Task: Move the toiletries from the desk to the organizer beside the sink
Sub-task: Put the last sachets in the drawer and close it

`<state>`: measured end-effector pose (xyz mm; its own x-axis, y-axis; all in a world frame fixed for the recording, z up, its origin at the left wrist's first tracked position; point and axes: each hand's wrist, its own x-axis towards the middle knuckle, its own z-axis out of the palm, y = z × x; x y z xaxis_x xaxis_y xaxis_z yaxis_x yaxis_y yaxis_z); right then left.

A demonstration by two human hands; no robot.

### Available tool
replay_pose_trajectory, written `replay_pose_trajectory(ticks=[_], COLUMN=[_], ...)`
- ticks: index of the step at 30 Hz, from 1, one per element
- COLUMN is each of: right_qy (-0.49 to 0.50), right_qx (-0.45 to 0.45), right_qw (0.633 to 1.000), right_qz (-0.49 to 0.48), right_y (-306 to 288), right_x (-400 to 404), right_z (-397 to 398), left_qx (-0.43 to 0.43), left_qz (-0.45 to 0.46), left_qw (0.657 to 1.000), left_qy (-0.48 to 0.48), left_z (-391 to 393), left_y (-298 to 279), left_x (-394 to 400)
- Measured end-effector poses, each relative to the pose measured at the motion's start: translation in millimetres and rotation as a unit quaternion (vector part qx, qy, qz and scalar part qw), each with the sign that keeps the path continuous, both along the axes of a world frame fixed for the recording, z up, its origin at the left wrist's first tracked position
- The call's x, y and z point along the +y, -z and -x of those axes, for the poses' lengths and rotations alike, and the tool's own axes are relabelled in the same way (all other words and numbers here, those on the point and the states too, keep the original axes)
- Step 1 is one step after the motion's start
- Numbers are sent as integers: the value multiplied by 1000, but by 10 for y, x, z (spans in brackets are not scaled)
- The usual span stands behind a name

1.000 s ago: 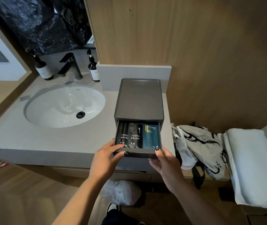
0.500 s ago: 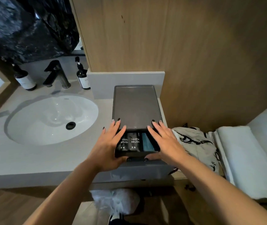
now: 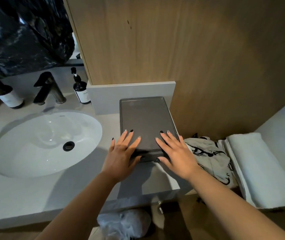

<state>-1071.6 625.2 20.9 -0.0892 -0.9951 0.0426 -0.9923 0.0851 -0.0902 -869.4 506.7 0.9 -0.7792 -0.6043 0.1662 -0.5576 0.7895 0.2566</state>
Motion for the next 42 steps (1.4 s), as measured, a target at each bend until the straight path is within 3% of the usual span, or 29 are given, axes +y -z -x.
replay_pose_trajectory(ticks=[12,24,31,36,42], right_qy=[19,37,33,13,-6], right_qx=[37,14,-37,-76,-188], right_qw=[998,999,994,994,982], right_qz=[36,-4,-96,-73,-21], right_y=[127,16,-368,-589,-760], right_x=[-94,-103,-170,-6,328], right_z=[34,-12,-84,-123,-303], left_qx=[71,13,-8,83,112], left_qz=[-25,-38,-102,-124,-123], left_qw=[996,999,995,988,980], left_qy=[55,34,-12,-33,-109], left_z=[4,17,37,-91,-344], left_y=[140,33,-238,-459,-689], left_x=[-160,-152,-32,152,541])
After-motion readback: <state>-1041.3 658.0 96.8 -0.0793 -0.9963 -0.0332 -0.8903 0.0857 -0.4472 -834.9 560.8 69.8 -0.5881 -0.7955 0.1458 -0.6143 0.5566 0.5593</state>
